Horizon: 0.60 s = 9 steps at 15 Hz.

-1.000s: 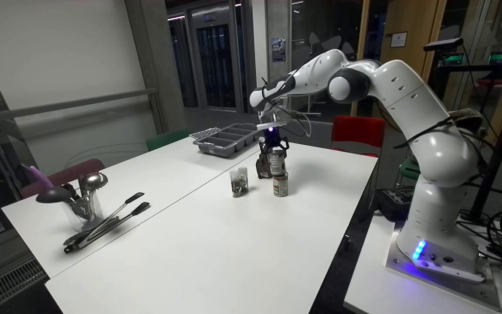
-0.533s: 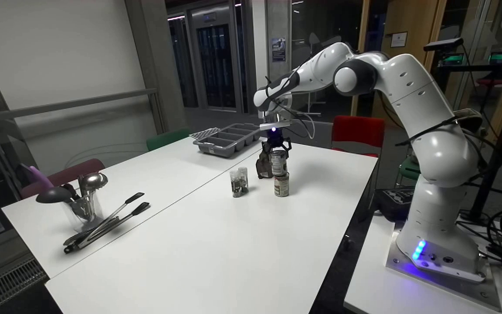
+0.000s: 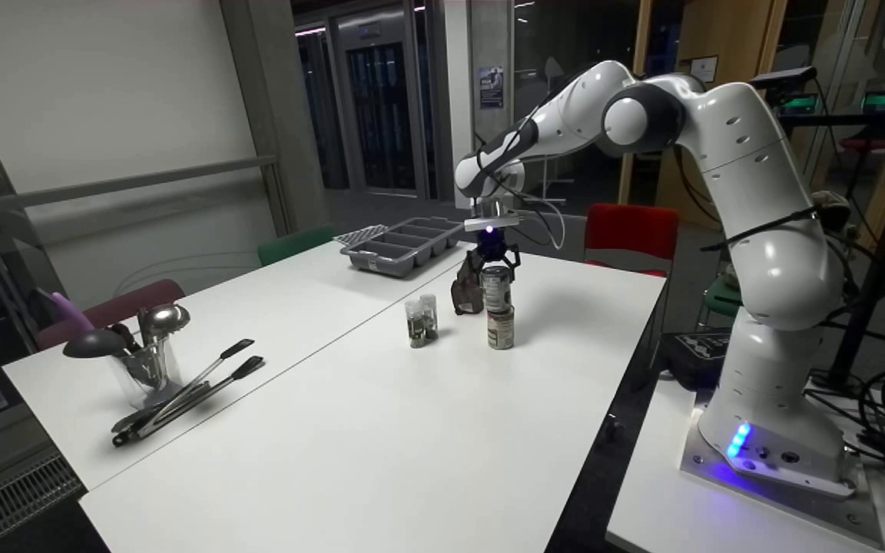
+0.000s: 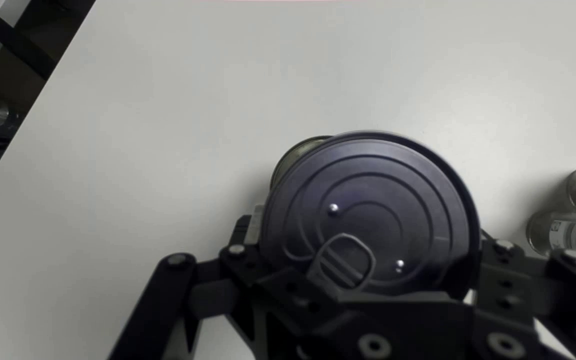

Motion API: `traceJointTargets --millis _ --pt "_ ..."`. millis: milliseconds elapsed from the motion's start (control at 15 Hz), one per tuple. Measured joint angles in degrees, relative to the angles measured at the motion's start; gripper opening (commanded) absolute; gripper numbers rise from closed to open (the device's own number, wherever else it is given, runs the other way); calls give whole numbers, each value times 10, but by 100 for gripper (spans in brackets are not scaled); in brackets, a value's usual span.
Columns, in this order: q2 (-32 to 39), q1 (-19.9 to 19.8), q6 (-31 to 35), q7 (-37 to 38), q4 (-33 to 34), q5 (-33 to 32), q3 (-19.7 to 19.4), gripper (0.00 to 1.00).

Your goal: Pick up one can from the table and put it on top of the other can.

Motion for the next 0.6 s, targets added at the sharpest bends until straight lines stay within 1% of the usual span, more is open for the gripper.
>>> traceJointTargets --millis 600 --pt "-53 5 42 12 -83 0 0 57"
